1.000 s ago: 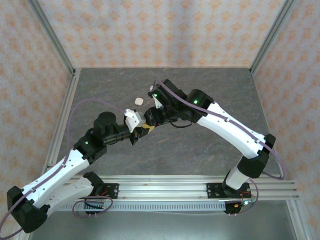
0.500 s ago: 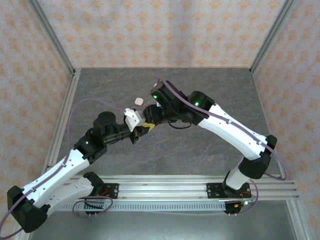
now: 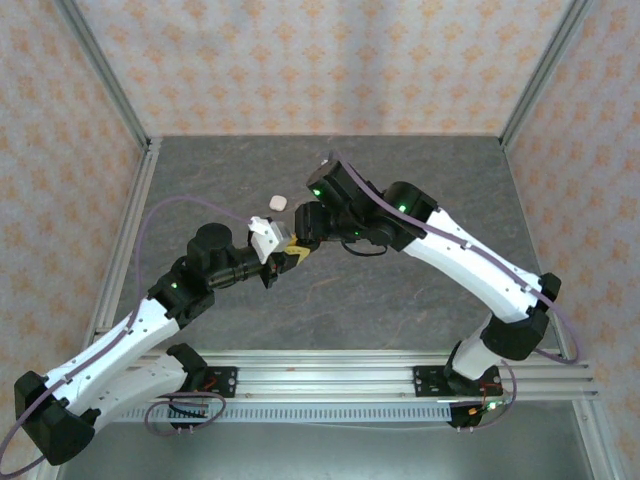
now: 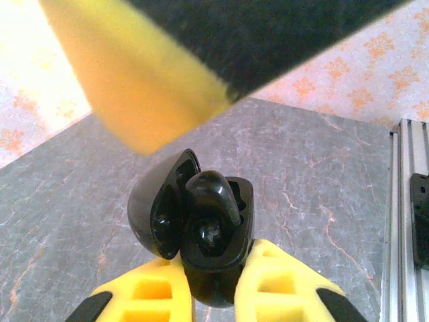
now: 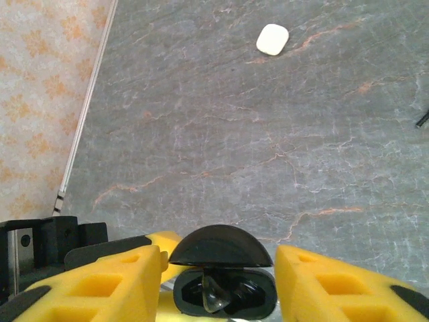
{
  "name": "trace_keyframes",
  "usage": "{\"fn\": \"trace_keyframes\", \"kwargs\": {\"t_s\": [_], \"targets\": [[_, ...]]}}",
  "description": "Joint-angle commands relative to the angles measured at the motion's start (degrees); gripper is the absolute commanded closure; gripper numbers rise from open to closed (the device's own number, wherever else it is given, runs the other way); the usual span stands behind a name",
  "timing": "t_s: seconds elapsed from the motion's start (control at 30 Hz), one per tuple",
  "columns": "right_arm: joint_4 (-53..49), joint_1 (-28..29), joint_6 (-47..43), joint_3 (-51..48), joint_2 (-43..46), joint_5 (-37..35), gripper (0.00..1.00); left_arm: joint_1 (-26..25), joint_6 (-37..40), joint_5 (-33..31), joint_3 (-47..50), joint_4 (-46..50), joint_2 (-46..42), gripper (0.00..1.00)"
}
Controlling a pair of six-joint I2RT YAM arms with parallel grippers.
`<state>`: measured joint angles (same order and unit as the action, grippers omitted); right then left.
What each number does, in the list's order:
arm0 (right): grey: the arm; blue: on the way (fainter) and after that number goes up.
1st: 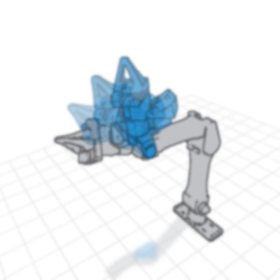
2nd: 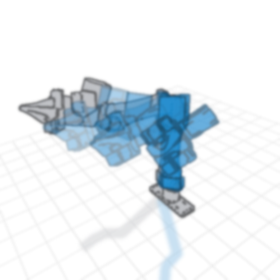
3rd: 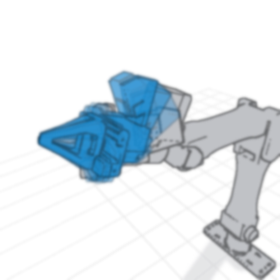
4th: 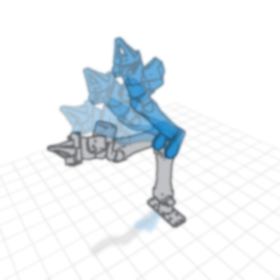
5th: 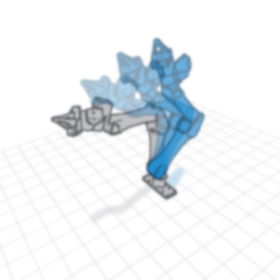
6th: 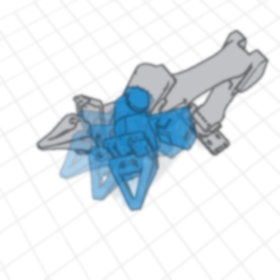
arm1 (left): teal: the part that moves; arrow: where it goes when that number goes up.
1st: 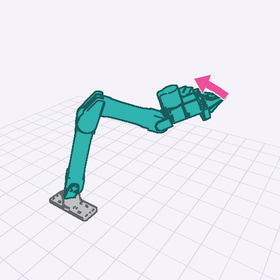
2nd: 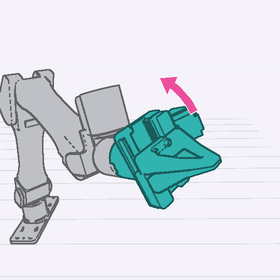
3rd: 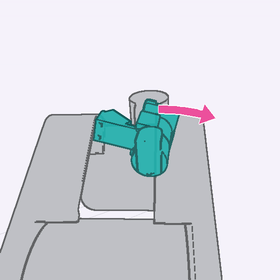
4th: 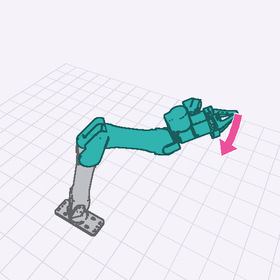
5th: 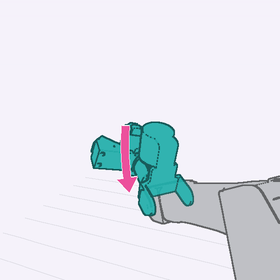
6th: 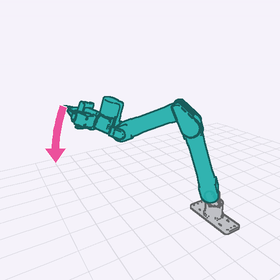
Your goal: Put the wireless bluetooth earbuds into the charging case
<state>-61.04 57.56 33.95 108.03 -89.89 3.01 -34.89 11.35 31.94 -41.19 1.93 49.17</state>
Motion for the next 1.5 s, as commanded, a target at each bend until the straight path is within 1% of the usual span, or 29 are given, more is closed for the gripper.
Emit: {"fn": "trace_keyframes", "kwargs": {"t_s": [0.0,0.07,0.23,0.3,0.47,0.77,0.93,1.3,1.47], "targets": [[-2.6,0.6,2.8,1.6,2.5,-3.5,0.55,-0.4,-1.2,-2.5,-0.8,-1.0,-0.4,1.0],[-3.5,1.3,3.5,2.1,2.3,-4.2,0.57,-0.4,-1.4,-3.2,-0.8,-1.0,-0.5,1.0],[-4.4,2.7,4.3,3.0,-0.1,-3.7,0.58,-0.4,-1.6,-4.1,-0.9,-1.3,-0.4,1.0],[-4.4,2.8,4.3,3.4,-1.2,-3.0,0.59,-0.4,-1.6,-4.1,-1.0,-1.2,-0.4,1.0],[-5.2,3.0,3.8,5.3,-3.7,-2.1,0.65,-0.4,-1.5,-4.2,-1.1,-0.8,-0.7,1.0],[-8.7,3.0,3.0,9.7,-6.9,-2.3,0.67,-0.4,-0.8,-4.3,-1.1,-0.2,-1.3,1.0],[-8.9,3.1,2.7,10.1,-7.8,-1.3,0.72,-0.4,-0.7,-4.3,-1.0,-0.2,-1.2,1.0],[-7.4,3.2,1.9,10.2,-8.6,2.0,0.73,-0.4,-0.7,-4.5,-1.0,-0.2,-1.2,1.0],[-7.4,3.3,1.6,10.4,-8.4,1.7,0.73,-0.4,-0.7,-4.6,-1.0,0.0,-1.5,1.0]]}}
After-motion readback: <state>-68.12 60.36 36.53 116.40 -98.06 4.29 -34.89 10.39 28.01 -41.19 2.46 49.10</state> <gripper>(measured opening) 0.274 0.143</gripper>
